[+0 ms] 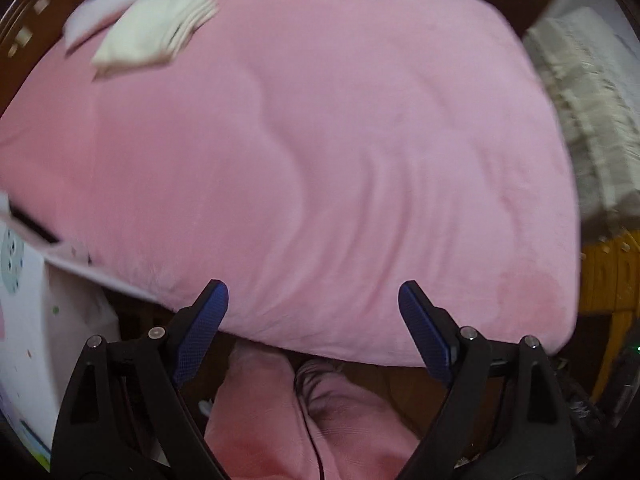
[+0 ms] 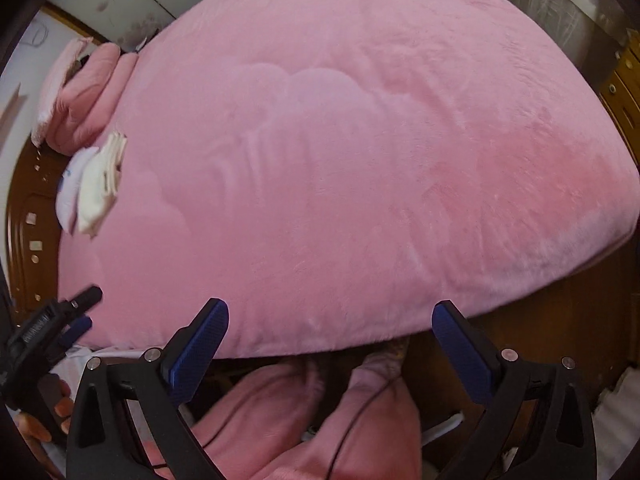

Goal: Fold large clothes

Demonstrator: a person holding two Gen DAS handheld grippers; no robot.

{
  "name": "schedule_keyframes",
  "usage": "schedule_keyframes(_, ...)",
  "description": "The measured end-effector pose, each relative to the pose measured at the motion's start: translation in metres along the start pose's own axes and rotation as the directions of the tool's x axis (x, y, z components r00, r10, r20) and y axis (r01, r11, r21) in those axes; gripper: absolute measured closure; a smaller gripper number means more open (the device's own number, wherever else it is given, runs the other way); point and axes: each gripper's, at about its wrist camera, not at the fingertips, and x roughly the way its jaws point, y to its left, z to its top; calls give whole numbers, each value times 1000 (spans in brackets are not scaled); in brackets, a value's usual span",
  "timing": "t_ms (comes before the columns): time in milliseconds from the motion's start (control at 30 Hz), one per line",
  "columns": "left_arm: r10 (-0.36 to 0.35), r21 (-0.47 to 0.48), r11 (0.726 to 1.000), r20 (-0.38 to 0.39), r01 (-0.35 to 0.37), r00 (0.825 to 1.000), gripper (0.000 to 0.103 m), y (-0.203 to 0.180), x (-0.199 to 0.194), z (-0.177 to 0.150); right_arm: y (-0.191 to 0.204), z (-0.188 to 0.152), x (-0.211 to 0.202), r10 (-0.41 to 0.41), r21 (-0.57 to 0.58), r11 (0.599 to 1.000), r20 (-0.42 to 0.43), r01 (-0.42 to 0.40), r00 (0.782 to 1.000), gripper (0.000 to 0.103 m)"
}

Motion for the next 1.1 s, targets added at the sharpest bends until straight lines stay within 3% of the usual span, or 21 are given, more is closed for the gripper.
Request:
schedule_keyframes(100, -66, 60, 996, -4, 66, 998, 17, -24, -30, 13, 18, -2, -26, 8, -40, 999, 9, -7, 1000, 1)
schedule_keyframes(200, -100, 82, 992, 44, 96, 994, 17, -33, -57, 22, 53, -3, -49, 1, -117, 993, 45, 4, 999, 1)
schedule_keyframes(367, -56, 101, 994, 120, 44, 991, 17, -32, -92, 35, 105, -9, -90, -18, -272, 961, 151, 59, 988, 0)
schedule_keyframes(500, -16, 105, 994, 153, 0, 988, 17, -24, -104, 30, 135, -15, -107, -28, -279, 957, 200, 85, 979, 0)
schedule_keyframes(600, -35, 77, 997, 186, 21, 982, 17, -7, -110, 24, 144, -27, -114, -40, -293, 950, 233, 110, 972, 0)
schedule_keyframes(700, 5, 68, 997, 219, -21, 976, 17, 5, -114, 19, 159, -31, -121, -42, -283, 953, 243, 112, 969, 0)
schedule_keyframes(1100, 51, 88, 993, 238, -74, 970, 17, 17, -111, 22, 179, -12, -124, -33, -266, 958, 267, 106, 963, 0)
